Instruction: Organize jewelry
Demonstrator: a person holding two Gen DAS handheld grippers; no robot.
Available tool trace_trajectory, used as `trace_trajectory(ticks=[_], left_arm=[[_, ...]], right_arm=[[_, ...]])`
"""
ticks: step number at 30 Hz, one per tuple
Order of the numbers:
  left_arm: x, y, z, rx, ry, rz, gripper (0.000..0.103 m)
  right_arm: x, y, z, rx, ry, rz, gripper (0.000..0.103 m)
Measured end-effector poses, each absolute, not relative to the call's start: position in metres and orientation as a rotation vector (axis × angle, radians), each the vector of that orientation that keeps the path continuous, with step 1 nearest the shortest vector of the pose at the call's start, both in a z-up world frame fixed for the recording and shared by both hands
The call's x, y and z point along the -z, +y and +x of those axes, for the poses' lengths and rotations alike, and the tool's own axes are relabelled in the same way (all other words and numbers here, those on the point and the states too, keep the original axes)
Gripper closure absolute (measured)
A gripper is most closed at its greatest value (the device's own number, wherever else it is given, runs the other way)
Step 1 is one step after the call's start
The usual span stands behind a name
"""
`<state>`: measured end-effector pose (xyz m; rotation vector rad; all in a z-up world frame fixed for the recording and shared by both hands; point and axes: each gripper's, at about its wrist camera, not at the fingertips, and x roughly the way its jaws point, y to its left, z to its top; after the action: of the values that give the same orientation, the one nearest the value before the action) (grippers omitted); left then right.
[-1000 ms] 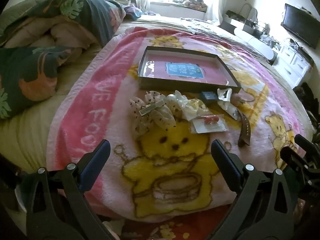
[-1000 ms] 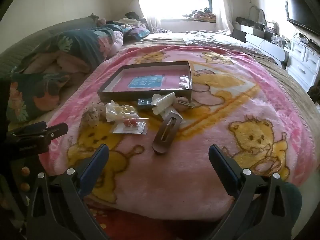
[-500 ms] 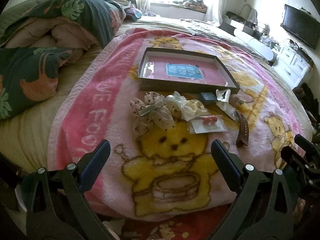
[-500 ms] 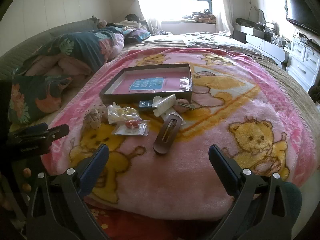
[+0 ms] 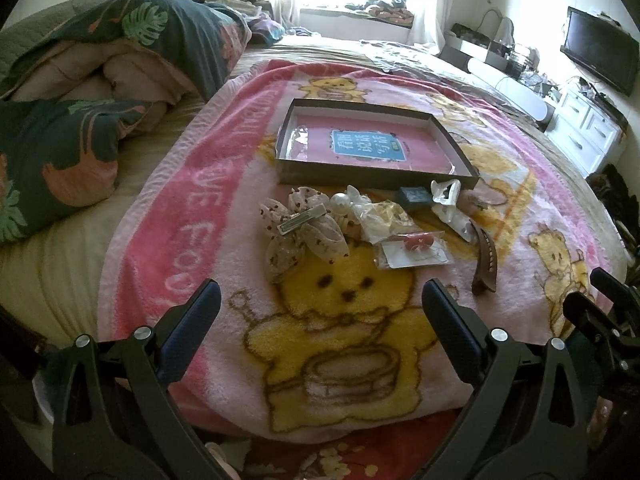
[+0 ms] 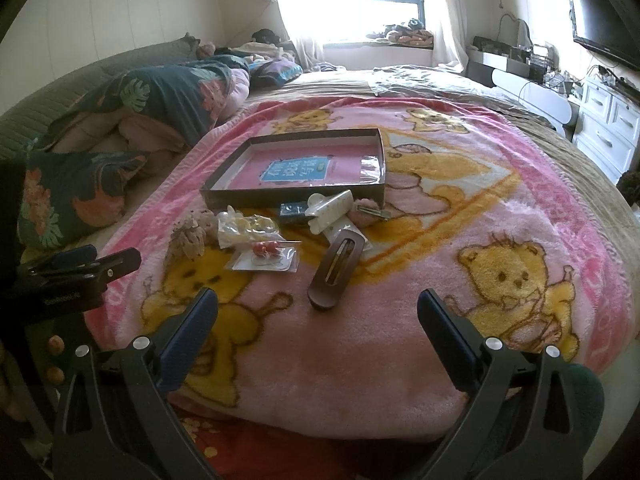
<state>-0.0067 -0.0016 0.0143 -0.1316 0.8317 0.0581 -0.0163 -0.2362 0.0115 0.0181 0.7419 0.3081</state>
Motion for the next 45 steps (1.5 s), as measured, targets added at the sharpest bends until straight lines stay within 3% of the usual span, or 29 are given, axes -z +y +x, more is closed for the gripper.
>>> trace_trajectory(ticks=[45], left_arm=[[-0.021,0.011,-0.001,-0.068,0.839,-0.149,0.009]], right_arm=[[-0.023,-0.228,-0.008,-0.364,0.728,0.008,0.004]])
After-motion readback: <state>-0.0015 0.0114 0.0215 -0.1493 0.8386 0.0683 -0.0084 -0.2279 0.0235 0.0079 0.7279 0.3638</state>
